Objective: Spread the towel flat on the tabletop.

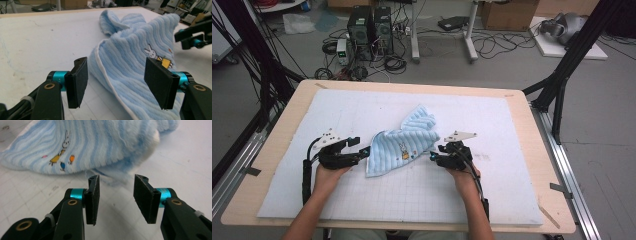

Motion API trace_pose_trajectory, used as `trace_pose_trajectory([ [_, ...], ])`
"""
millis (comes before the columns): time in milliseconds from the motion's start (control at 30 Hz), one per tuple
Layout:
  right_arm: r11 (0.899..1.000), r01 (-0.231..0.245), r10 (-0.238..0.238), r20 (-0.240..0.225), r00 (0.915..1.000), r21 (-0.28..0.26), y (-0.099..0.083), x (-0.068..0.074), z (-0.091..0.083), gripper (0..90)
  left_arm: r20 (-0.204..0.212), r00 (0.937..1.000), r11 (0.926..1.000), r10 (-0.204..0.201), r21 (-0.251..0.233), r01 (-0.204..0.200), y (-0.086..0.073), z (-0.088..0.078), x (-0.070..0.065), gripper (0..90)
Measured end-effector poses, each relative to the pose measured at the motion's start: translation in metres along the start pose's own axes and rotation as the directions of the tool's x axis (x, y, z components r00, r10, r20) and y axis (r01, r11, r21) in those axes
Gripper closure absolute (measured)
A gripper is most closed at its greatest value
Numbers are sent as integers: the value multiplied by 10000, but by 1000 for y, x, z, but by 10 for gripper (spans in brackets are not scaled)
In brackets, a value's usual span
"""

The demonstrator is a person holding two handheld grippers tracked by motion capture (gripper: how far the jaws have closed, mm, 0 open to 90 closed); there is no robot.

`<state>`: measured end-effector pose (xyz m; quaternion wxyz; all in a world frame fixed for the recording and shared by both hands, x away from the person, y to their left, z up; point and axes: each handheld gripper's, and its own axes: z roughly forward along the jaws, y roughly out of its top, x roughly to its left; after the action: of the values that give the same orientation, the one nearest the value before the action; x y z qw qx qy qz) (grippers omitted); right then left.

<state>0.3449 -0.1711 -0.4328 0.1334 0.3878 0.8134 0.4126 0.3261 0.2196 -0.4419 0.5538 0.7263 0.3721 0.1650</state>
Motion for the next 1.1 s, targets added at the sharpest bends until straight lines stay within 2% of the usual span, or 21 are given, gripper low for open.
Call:
trace_pose_trajectory([
  [67,10000,-40,39,207,9998,66,3,3,5,584,-15,10000,10000,17,83,-17,-4,-5,-2,361],
  [167,9988,-203,179,533,9984,450,4,1,12,660,-6,10000,10000,-31,88,31,-8,-10,-6,363],
  [267,9982,-38,-1,651,9979,593,3,3,13,810,25,10000,9998,-19,199,19,-13,-13,-9,367],
  [333,9992,157,-181,645,9978,381,1,5,8,895,37,10000,9997,72,215,-73,-14,-14,-11,371],
  [433,9996,260,-253,468,9986,-134,-5,8,-2,895,96,9998,9995,182,265,-184,-13,-15,-12,381],
  [500,9992,374,-368,433,9984,-152,-9,9,-6,891,117,9998,9995,161,281,-164,-14,-14,-12,383],
  [567,9984,519,-506,604,9969,-212,-11,8,-6,763,117,9999,9998,86,204,-88,-13,-13,-11,385],
  [600,9988,455,-444,538,9976,-187,-11,7,-4,700,99,9999,9999,45,147,-47,-13,-12,-11,385],
  [667,9988,468,-457,744,9962,-138,-9,8,2,604,96,9999,10000,36,39,-36,-13,-12,-10,397],
  [733,9998,192,-189,869,9960,-37,-6,7,9,522,102,9999,10000,46,-23,-46,-14,-13,-10,402],
  [800,10000,16,-24,859,9963,91,-5,6,15,531,102,9999,9999,37,-115,-36,-14,-14,-10,399],
  [833,9999,-94,83,782,9969,144,-4,5,17,617,78,10000,9999,11,-161,-10,-15,-14,-10,389],
  [867,9998,-60,48,611,9981,192,-4,6,18,719,86,10000,9998,-17,-189,19,-15,-14,-10,375],
  [900,9997,97,-112,635,9979,239,-4,8,18,796,84,10000,9997,-50,-223,52,-15,-14,-10,371],
  [1000,9993,385,-387,707,9967,34,-4,12,11,822,91,9999,9996,-123,-256,126,-16,-14,-9,332],
  [1100,9982,500,-475,702,9964,-335,-4,16,-3,823,29,10000,9997,57,-257,-56,-16,-14,-11,306],
])
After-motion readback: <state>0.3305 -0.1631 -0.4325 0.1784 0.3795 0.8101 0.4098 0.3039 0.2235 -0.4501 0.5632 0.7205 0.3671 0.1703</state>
